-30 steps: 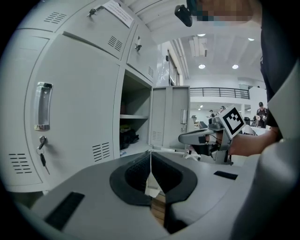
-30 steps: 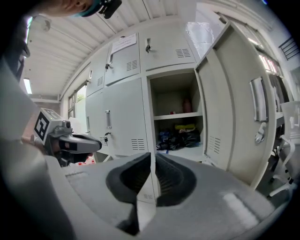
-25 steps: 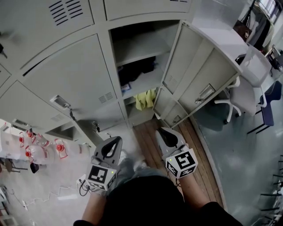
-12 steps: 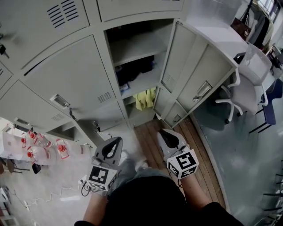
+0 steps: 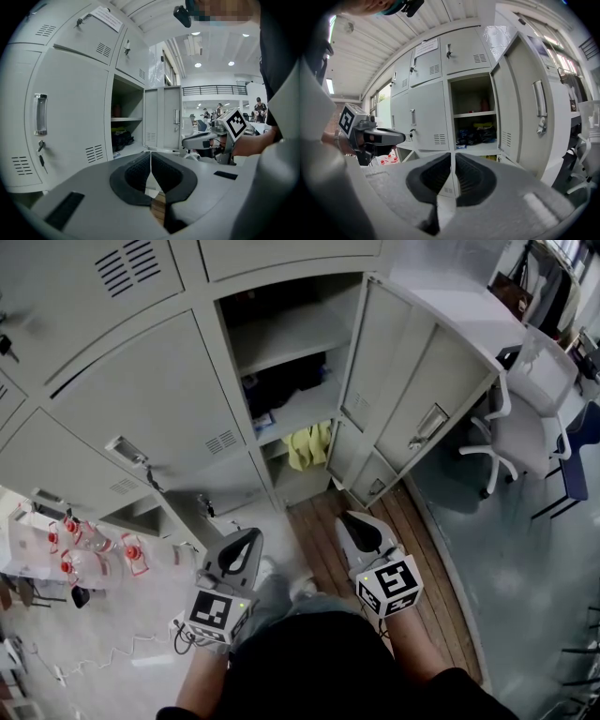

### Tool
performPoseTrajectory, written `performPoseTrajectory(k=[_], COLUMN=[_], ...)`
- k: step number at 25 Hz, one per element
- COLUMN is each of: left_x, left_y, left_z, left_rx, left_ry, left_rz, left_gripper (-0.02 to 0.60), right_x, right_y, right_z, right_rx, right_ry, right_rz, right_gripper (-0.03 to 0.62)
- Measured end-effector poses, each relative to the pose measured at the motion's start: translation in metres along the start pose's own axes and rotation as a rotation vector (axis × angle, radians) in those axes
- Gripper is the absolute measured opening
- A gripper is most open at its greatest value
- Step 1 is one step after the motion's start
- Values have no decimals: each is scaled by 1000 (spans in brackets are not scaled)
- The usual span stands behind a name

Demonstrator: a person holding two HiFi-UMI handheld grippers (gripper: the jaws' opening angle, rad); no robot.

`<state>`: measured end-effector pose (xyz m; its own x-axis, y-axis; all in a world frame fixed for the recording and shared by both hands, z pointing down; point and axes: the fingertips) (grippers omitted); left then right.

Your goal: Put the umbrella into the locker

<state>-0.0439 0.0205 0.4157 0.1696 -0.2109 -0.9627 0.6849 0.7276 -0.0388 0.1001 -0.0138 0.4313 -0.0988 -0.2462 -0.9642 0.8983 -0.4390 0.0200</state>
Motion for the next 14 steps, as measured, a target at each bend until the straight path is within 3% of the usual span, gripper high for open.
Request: performPoseTrajectory(k=[14], left_x=[0], left_y=[11], left_z=[2], left_rx=[0], left_ry=[-9], left_rz=[4], left_gripper=[11], right_x=[-4], right_y=[3], right_z=[-6], right_rx=[-12], right_ry=[-1], right_rz=[20], right_gripper=[26])
Point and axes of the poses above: the fingertips, and each gripper's own axes: z forward along the fingers, y to its right, x out of its top, and after that the axes turned 13 degrees about -x, right-handed
